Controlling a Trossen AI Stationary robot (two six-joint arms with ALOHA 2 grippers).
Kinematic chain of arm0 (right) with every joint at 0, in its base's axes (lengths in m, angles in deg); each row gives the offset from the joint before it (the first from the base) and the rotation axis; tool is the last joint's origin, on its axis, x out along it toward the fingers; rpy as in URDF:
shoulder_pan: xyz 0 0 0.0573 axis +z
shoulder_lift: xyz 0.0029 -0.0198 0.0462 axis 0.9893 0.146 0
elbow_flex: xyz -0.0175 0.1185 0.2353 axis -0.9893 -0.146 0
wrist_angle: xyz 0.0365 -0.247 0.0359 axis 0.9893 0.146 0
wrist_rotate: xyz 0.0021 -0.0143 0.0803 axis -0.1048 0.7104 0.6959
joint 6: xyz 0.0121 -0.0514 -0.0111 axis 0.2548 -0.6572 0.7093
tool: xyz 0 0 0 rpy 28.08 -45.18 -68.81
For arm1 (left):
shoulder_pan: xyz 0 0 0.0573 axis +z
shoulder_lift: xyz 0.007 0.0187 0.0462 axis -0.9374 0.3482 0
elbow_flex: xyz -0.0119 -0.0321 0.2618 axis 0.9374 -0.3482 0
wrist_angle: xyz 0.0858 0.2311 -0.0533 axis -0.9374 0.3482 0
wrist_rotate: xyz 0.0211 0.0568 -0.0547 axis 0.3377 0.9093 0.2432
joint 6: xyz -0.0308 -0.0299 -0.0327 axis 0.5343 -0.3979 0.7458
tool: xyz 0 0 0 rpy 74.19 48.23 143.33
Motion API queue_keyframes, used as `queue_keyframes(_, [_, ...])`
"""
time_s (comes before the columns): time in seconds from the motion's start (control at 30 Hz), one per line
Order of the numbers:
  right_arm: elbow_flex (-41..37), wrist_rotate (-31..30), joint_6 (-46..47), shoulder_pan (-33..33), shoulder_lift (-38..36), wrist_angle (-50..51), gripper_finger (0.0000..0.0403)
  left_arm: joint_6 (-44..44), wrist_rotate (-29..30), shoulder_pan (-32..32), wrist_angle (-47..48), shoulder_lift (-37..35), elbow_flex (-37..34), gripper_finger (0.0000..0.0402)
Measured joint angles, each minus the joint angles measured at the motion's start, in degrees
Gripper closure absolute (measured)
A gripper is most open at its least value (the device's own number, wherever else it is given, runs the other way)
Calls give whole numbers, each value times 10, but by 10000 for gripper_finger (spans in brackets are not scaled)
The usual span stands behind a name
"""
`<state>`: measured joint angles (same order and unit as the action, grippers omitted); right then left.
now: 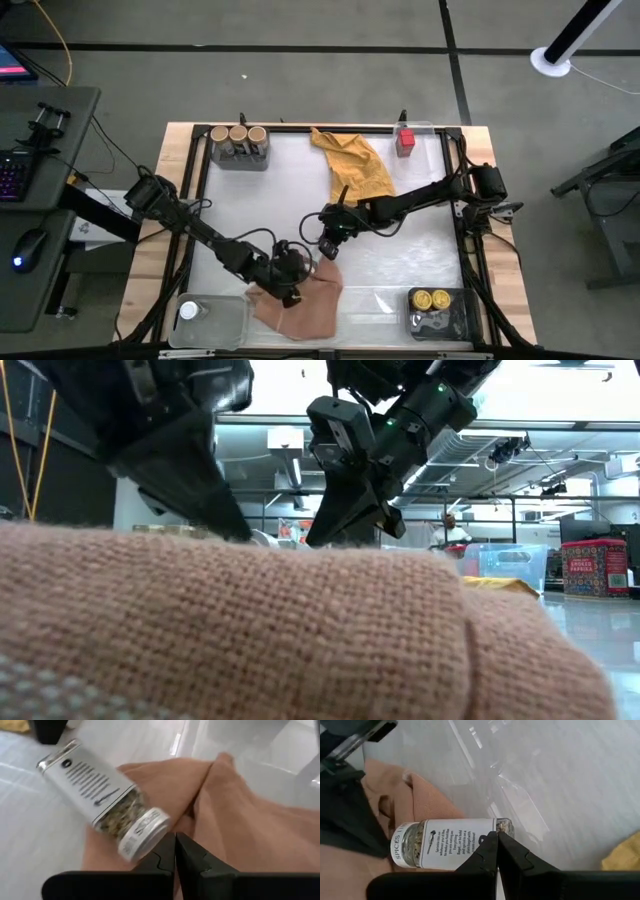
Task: Sort spices by type
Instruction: Put the white seasoning bottle into the gray bin
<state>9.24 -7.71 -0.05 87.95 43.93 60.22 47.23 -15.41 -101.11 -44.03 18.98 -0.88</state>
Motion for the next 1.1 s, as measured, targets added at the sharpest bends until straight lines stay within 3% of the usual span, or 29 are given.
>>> queue_keyframes(0.83, [2,-3,33,4,35,-35,403,1,-29,40,18,0,0,401])
queue_keyframes(1.1, [2,-8,43,5,35,-33,403,-24,22,41,23,-2,0,401])
